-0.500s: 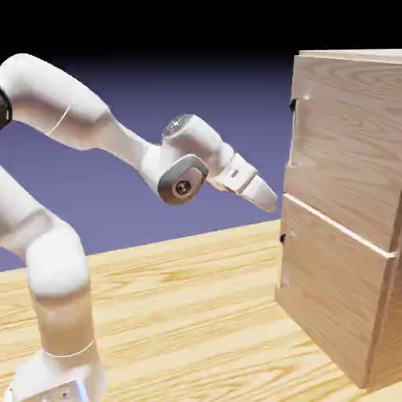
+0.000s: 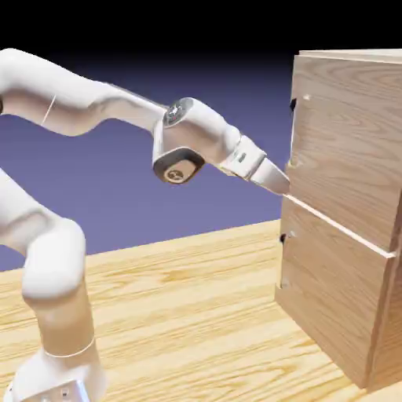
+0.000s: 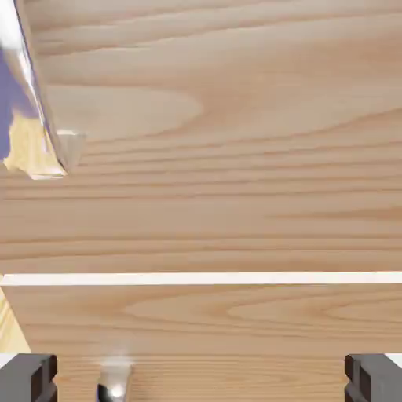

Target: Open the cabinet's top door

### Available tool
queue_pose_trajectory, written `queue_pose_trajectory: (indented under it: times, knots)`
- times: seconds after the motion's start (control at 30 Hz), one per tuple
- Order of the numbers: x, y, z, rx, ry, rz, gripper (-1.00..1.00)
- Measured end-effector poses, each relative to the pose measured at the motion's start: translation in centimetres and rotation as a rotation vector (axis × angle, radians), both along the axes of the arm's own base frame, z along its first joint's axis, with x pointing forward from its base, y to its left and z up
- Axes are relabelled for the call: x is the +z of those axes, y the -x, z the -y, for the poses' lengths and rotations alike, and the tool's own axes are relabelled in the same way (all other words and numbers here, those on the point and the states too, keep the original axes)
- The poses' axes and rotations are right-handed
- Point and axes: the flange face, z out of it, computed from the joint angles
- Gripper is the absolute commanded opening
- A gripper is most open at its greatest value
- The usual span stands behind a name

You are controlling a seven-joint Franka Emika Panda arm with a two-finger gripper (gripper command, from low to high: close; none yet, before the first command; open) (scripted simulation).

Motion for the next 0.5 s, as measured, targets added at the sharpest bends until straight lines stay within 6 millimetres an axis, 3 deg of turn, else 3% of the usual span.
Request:
queue_pose_trajectory:
  times: [0.5]
  knots:
    - [2.3, 0.8, 0.4, 0.001, -0.028, 0.172, 1.00]
